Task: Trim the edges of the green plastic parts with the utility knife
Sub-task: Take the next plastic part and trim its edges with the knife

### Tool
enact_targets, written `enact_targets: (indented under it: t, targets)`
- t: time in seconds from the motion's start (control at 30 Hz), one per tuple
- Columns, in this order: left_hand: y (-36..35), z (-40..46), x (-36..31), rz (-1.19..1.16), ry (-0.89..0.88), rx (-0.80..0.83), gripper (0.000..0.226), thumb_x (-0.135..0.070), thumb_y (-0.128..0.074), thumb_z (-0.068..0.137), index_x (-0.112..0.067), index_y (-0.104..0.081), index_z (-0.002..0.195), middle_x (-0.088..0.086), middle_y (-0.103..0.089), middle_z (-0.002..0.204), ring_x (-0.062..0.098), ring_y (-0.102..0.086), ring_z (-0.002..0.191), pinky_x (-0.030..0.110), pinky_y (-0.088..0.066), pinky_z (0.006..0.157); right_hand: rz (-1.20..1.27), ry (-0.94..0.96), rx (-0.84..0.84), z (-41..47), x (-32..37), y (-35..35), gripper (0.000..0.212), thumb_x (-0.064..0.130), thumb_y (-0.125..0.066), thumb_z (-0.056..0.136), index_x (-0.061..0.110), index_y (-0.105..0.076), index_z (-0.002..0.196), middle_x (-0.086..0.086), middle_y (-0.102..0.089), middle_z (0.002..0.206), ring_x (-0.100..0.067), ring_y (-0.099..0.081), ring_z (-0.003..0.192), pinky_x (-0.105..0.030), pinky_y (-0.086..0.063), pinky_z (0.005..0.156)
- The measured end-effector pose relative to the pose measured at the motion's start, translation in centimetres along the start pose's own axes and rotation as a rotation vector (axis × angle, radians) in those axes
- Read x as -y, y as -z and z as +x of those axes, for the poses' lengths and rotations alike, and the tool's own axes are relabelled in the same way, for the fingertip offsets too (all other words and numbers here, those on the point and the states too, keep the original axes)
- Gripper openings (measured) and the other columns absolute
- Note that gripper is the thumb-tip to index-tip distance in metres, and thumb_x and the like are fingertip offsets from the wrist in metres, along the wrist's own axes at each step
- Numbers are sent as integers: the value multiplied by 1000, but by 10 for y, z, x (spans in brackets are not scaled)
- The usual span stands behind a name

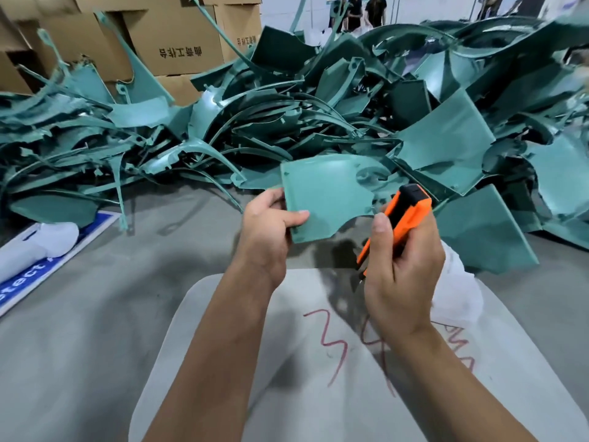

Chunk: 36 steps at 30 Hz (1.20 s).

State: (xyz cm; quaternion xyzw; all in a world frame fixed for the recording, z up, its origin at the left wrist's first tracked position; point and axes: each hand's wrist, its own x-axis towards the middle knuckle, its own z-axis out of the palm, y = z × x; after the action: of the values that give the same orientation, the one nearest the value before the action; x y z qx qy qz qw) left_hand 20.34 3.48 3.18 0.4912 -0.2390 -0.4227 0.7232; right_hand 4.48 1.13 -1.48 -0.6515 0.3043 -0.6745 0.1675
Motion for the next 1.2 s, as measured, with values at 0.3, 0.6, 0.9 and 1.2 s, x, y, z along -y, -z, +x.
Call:
enact_targets:
  t: [0.3, 0.6, 0.9, 1.2]
  targets:
    - [57, -6, 11, -395, 175, -232, 26, 6, -47, 94, -2, -64, 113, 14, -70, 104, 24, -68, 75, 27, -58, 52, 207, -204, -194, 9, 0, 2, 16, 27, -68, 103, 28, -55, 94, 11, -61, 81, -15, -66, 70, -36, -58, 65]
    - [72, -11, 8, -129, -223, -276, 31, 11, -49, 94, -10, -71, 101, 3, -78, 91, 20, -72, 79, 37, -60, 75, 272, -507, -56, 5, -13, -4, 9, 24, -74, 97, 23, -67, 92, 7, -69, 81, -18, -71, 77, -59, -62, 80]
    - [55, 10, -14, 78, -287, -68, 31, 13, -48, 96, -14, -61, 108, 2, -77, 99, 23, -73, 88, 34, -59, 58, 114, -614, 70, -1, -24, -9, 14, 17, -80, 91, 25, -70, 86, 1, -75, 78, -26, -77, 78, -55, -61, 79]
    - [66, -6, 9, -438, -11, -107, 59, -6, -59, 86, -10, -55, 144, 10, -64, 135, 31, -66, 114, 35, -61, 82, -269, -554, 241, 9, -28, 8, 18, 20, -84, 81, 22, -67, 79, 3, -74, 75, -23, -72, 73, -34, -56, 70]
